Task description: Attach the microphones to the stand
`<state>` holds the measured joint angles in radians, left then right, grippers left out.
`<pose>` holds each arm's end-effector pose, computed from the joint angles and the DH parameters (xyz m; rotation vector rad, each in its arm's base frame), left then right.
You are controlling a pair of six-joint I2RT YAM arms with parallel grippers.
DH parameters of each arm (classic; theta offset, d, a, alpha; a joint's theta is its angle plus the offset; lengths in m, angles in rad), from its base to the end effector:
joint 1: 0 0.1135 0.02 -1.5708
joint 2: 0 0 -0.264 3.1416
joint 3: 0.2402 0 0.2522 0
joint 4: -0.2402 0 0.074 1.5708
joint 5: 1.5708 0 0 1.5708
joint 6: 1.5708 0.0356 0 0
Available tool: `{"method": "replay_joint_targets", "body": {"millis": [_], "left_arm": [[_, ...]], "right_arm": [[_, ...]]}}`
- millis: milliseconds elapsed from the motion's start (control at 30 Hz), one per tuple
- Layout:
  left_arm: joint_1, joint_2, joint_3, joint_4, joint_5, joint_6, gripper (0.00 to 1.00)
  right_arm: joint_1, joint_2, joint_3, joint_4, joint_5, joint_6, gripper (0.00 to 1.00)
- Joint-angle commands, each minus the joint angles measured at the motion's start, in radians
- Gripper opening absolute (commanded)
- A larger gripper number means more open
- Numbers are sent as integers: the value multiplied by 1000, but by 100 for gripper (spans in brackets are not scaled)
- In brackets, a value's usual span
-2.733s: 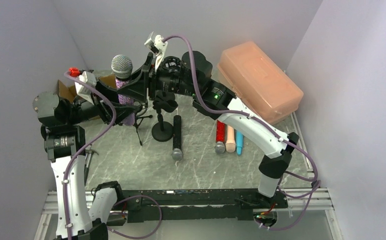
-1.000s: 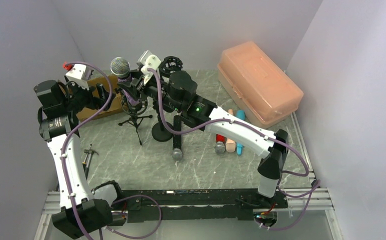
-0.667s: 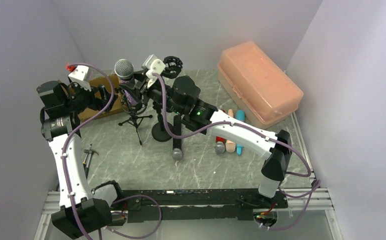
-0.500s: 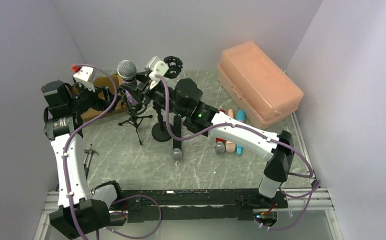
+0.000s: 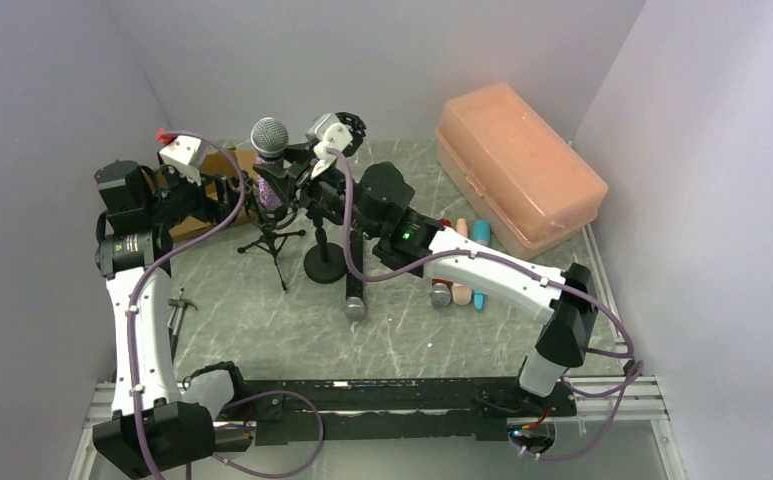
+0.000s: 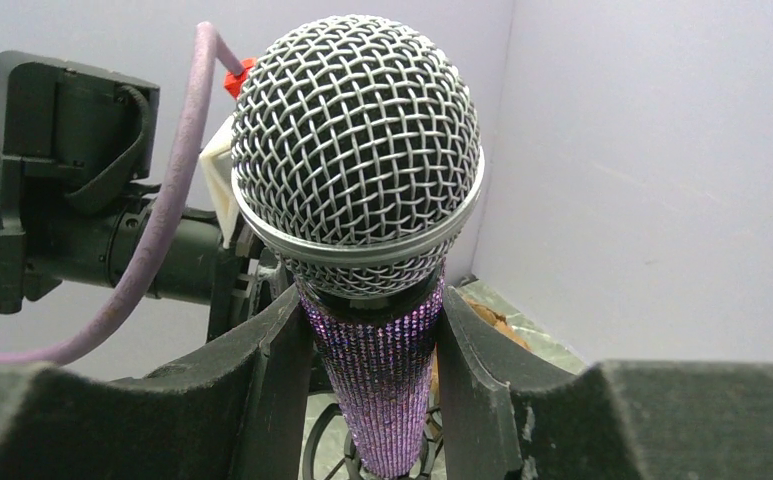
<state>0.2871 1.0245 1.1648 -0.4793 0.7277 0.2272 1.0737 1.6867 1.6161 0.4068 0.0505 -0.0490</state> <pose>0.2099 0.0373 0.3993 0.4241 1.7848 -0.3335 0.1935 0.3530 0.4544 -0.6429 1.1080 0.8560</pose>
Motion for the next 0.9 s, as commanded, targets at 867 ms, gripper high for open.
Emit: {"method": "replay_joint_targets", "body": {"millis": [867], "left_arm": [[-25,-24,-35,-3,-24,55,87]], "right_arm": [[-20,17,12,-162,51,-49,0]]}}
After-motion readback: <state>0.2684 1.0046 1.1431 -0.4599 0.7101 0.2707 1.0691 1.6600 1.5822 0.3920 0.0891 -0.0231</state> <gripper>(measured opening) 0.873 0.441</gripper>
